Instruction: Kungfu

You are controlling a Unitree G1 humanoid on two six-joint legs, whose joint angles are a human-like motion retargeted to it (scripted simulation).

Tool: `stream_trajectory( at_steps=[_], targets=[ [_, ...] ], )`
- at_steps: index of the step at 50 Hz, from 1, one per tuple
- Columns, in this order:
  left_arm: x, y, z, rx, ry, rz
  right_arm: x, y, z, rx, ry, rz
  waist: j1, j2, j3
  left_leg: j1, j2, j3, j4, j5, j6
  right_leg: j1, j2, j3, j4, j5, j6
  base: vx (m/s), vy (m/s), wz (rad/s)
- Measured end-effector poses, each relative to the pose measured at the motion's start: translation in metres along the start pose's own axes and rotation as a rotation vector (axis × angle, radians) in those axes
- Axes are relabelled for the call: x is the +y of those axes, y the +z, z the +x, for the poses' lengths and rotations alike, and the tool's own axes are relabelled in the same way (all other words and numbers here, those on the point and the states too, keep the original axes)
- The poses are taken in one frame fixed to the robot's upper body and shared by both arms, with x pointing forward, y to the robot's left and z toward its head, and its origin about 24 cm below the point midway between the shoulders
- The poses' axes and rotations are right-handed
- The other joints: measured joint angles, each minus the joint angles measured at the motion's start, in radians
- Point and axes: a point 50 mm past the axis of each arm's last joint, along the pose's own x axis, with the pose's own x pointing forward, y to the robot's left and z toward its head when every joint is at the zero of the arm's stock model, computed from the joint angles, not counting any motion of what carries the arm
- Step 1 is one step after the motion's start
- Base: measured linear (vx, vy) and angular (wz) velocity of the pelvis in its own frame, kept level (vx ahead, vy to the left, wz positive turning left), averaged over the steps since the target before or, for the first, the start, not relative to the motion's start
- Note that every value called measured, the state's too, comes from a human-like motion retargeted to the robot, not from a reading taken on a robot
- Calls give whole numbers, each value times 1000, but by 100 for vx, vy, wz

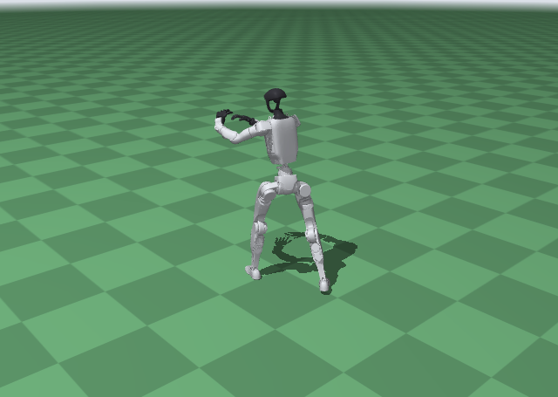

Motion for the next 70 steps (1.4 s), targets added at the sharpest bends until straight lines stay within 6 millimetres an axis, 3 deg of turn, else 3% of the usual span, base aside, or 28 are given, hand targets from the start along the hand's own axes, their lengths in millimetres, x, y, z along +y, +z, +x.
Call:
stream_trajectory(
  at_steps=[3,8,13,15,18,20,25,30,35,41,44,47,49,54,60,65,70],
  targets=[
    [-1,6,3,-19,-104,31,-1,18,11,-96,9,4,-17,1,8,18,25,75,6,-26,16,-34,-40,20,1,28,15,-6,7,-124],
    [5,17,-4,-72,-70,56,1,38,15,-189,-70,107,-32,4,30,55,49,177,9,-65,34,-108,-110,54,5,77,13,-11,8,-135],
    [0,7,-20,-33,-36,-81,7,49,19,-214,-16,141,-51,20,50,103,70,281,-12,-89,44,-199,-161,97,1,140,-8,-18,10,-141],
    [-1,-1,-30,1,-31,-192,6,56,22,-247,9,143,-52,36,53,128,102,342,-32,-91,39,-246,-187,58,25,167,-48,-28,5,-176],
    [-6,-11,-42,39,-64,-336,8,61,21,-275,31,107,-54,71,48,159,158,411,-59,-85,30,-280,-232,-85,69,174,-154,-27,-1,-175],
    [-13,-16,-49,67,-115,-391,14,64,18,-282,60,93,-64,87,39,179,184,443,-71,-81,22,-286,-256,-156,81,198,-177,-21,-14,-139],
    [-37,-17,-60,123,-275,-374,35,67,5,-284,157,103,-121,95,35,253,207,514,-99,-62,-5,-314,-277,-158,72,290,-90,-15,-28,-101],
    [-81,-11,-74,126,-349,-424,58,70,-18,-284,271,98,-185,129,45,349,236,553,-178,-5,-39,-501,-234,83,273,184,-104,-20,-47,-113],
    [-144,4,-84,126,-421,-462,86,80,-62,-320,305,124,-324,150,30,408,257,618,-246,63,-67,-611,-217,126,445,48,-115,-9,-56,-59],
    [-262,40,-84,142,-552,-622,124,85,-153,-234,335,258,-500,172,37,427,293,644,-316,144,-59,-675,-166,119,598,-89,-149,-10,-60,-8],
    [-317,69,-81,165,-605,-761,141,91,-203,-149,395,326,-579,172,58,431,310,669,-347,171,-54,-702,-148,110,655,-144,-165,-16,-48,-4],
    [-356,102,-76,183,-667,-863,148,99,-243,-72,440,382,-650,177,97,425,339,651,-352,189,-62,-721,-122,100,697,-183,-178,-15,-39,-10],
    [-370,119,-73,174,-708,-873,149,105,-262,-27,449,405,-686,180,122,422,357,653,-351,196,-58,-731,-108,93,721,-205,-188,-13,-24,-16],
    [-384,144,-68,119,-751,-831,145,117,-291,49,395,404,-721,176,149,420,380,648,-351,201,-41,-770,-74,99,759,-233,-211,-6,-20,-29],
    [-387,152,-68,51,-821,-803,146,136,-309,152,311,422,-703,180,145,418,375,639,-350,197,-11,-790,-57,112,760,-238,-223,0,-2,-9],
    [-384,142,-67,32,-960,-791,153,151,-315,296,249,513,-674,182,134,410,355,636,-348,194,2,-788,-69,128,736,-222,-217,3,11,7],
    [-360,107,-60,42,-1007,-704,154,154,-314,489,253,714,-652,177,125,406,332,638,-348,184,-11,-771,-90,140,704,-191,-198,5,24,15]
  ],
)
